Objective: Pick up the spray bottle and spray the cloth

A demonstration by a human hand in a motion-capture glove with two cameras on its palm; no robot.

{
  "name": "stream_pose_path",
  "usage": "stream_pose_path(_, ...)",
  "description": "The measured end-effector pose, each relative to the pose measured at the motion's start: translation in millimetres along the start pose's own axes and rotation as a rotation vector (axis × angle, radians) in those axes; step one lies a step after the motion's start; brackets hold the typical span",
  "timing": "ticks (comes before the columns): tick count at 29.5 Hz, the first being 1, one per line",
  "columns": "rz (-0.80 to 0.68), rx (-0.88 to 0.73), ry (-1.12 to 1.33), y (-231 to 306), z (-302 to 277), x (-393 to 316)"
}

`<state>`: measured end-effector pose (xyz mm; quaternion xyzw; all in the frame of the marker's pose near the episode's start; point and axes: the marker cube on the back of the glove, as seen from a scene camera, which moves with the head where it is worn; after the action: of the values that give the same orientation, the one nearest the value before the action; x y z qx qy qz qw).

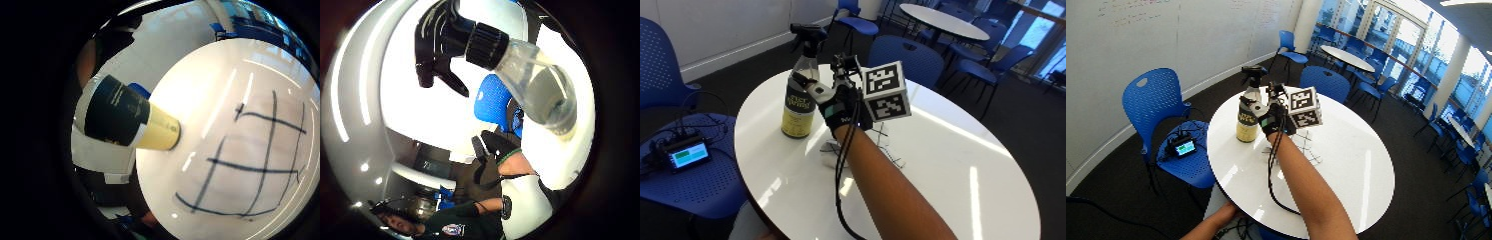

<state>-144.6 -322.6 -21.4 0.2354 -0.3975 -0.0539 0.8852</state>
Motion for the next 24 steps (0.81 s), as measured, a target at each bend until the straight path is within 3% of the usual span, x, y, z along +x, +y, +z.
stream_pose_path(12,-0.052,-0.227,0.026,63.5,8.1,-9.0)
stream_pose_path(24,-0.263,-0.371,0.256,133.7,-9.9,-23.3)
